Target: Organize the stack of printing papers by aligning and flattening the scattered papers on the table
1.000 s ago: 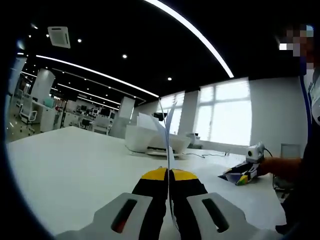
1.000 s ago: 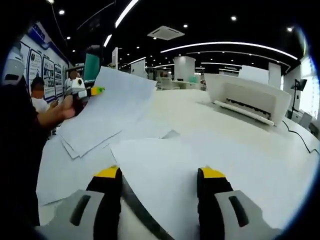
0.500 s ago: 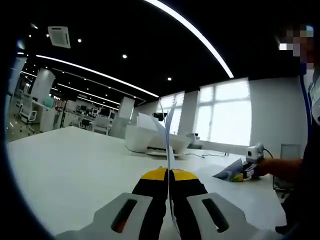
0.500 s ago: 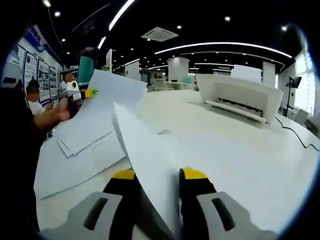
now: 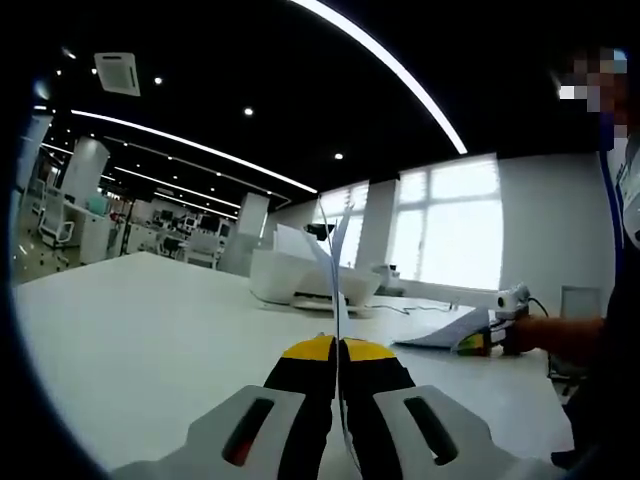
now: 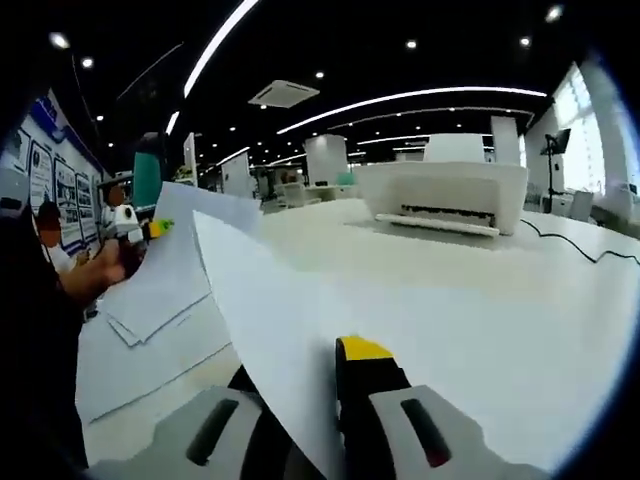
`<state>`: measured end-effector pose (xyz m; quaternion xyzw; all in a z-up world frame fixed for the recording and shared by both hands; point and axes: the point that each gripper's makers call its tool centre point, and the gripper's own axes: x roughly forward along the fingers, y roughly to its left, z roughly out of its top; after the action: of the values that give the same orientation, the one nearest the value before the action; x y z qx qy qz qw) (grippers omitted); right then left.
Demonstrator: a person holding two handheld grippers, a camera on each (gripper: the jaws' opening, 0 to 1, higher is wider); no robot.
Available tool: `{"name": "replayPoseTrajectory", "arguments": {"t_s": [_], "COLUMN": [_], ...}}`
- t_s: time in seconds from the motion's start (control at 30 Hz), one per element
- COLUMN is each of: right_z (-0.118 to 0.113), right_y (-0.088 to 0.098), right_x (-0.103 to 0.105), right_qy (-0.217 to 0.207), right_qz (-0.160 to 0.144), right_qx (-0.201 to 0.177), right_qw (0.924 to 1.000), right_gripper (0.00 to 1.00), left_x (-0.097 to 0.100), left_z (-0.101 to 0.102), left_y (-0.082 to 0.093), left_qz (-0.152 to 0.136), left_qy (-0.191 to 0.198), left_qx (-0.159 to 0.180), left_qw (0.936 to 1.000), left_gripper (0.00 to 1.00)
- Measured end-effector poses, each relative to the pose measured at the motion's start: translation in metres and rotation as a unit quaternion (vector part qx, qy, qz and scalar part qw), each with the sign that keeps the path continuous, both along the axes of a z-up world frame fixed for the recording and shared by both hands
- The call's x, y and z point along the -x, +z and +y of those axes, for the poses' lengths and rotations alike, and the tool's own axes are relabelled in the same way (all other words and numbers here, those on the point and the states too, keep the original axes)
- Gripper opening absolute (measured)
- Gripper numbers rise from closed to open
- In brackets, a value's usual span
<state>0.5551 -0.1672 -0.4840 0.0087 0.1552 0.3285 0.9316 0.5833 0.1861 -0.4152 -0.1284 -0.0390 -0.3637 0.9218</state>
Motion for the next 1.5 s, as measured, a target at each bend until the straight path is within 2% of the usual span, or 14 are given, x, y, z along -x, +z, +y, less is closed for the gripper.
{"name": "replayPoseTrajectory", "arguments": {"t_s": [0.17,0.3,0.4,0.73,1.07,1.3,1.33,1.5], "right_z": [0.001,0.004,0.007,0.021,0.045,0.055,0.061,0.075], "right_y": [0.007,0.019,0.026,0.044,0.068,0.070,0.073,0.075], "right_x": [0.002,0.005,0.008,0.014,0.014,0.012,0.009,0.005], "right_qy": [-0.002,0.003,0.010,0.023,0.033,0.035,0.037,0.040], "right_qz": [0.001,0.007,0.006,0.000,-0.013,-0.009,-0.007,0.000], "right_qx": [-0.031,-0.088,-0.110,-0.132,-0.168,-0.174,-0.188,-0.206], "right_qw": [0.9995,0.9961,0.9939,0.9910,0.9851,0.9840,0.9814,0.9777], "right_gripper": [0.10,0.10,0.10,0.10,0.10,0.10,0.10,0.10], "left_x": [0.000,0.000,0.000,0.000,0.001,0.001,0.001,0.001], "left_z": [0.000,0.001,0.001,0.000,0.001,0.001,0.001,0.002], "left_y": [0.000,0.000,0.000,0.001,0.002,0.002,0.003,0.003], "left_qz": [0.000,0.000,0.000,-0.001,-0.002,-0.003,-0.004,-0.005], "left_qy": [0.001,0.002,0.002,0.002,0.002,0.003,0.002,0.002], "left_qx": [0.000,0.000,0.001,0.002,0.005,0.008,0.008,0.010], "left_qw": [1.0000,1.0000,1.0000,1.0000,1.0000,1.0000,1.0000,0.9999], "left_gripper": [0.07,0.07,0.07,0.07,0.07,0.07,0.07,0.07]}}
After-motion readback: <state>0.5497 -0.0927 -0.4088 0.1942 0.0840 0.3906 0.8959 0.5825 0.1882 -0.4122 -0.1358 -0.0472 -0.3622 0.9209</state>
